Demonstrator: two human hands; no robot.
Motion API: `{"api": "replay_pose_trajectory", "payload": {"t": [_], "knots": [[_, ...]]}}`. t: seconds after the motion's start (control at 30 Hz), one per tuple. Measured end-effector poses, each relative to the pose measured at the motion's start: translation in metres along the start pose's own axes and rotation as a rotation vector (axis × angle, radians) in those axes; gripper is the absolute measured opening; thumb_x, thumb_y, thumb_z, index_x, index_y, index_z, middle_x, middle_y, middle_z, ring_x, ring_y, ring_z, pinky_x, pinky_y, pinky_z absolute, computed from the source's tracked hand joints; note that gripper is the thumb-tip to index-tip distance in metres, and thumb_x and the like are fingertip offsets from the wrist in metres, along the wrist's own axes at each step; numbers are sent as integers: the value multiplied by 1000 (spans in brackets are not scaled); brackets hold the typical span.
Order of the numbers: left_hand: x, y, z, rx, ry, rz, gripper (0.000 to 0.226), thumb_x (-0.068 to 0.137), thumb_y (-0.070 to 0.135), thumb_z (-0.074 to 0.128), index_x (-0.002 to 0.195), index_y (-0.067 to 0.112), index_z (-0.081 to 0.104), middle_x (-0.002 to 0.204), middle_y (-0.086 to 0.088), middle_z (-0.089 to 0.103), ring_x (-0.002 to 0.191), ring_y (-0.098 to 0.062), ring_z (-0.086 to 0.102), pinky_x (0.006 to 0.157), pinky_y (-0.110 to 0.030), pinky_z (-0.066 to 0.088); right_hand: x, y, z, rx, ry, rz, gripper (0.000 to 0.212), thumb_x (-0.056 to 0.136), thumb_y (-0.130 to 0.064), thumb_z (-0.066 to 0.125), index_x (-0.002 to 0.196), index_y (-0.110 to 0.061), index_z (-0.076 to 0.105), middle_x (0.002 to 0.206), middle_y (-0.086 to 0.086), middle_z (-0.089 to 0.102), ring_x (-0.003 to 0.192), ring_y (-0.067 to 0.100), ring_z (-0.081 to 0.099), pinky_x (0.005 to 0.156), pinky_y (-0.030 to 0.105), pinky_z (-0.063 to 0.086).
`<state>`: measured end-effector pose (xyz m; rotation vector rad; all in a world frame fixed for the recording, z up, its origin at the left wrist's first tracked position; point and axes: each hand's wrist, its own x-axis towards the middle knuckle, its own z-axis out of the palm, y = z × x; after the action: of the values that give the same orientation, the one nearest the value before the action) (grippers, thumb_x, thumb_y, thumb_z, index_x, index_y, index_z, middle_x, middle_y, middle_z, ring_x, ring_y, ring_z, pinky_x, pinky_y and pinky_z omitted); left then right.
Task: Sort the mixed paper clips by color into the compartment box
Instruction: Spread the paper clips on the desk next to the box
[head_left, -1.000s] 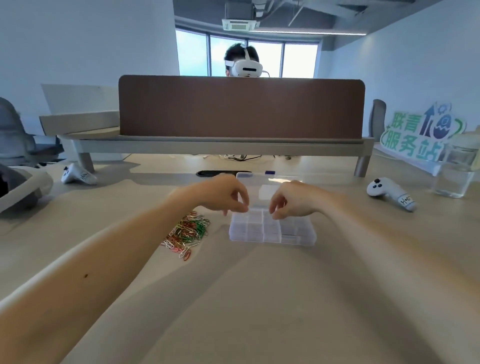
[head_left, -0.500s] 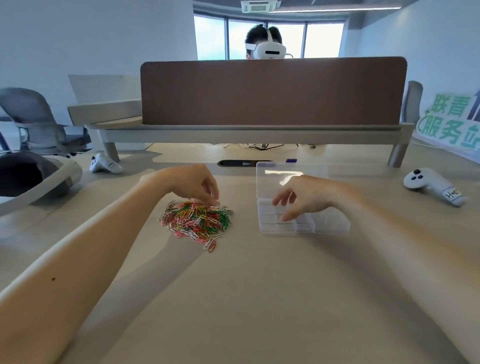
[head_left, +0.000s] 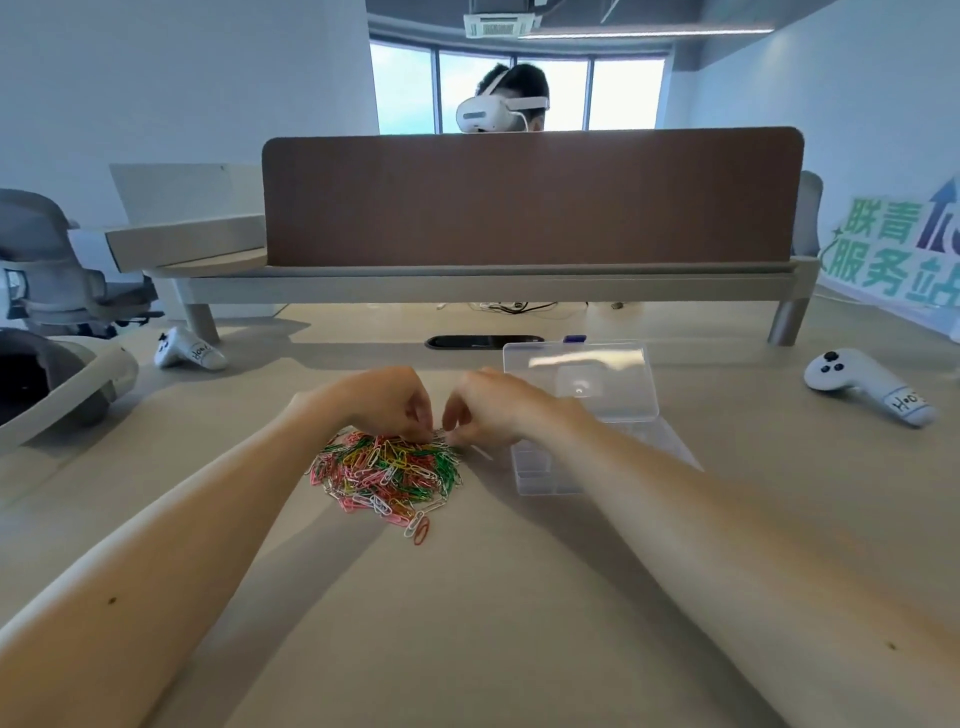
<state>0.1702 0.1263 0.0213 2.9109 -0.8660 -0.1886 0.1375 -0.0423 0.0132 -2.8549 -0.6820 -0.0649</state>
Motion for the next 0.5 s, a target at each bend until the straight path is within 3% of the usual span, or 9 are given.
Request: {"api": "replay_pose_trajectory", "payload": {"t": [0.17, 0.37, 0.5], "knots": [[2, 1, 1, 34, -37, -11, 17, 88, 15, 61, 99, 19, 74, 97, 0, 73, 89, -18, 65, 87, -34, 53, 9, -5, 6, -1, -4, -1, 22, 86, -23, 72, 108, -20, 74, 107, 1, 69, 95, 20, 62, 85, 37, 54], [-5, -4, -6, -59, -112, -17, 13, 88, 16, 67, 99, 17, 72, 85, 11, 67, 78, -5, 62, 71, -18, 42, 12, -4, 4, -15, -49, -9, 9, 83, -21, 74, 91, -17, 77, 84, -3, 67, 84, 17, 63, 73, 29, 52], [-5, -9, -6, -89, -111, -4, 15, 85, 22, 71, 99, 18, 72, 85, 12, 68, 82, -9, 64, 70, -16, 41, 12, 3, -2, 8, -32, 19, 14, 85, -22, 72, 97, -16, 76, 94, -1, 71, 83, 13, 63, 74, 30, 53]]}}
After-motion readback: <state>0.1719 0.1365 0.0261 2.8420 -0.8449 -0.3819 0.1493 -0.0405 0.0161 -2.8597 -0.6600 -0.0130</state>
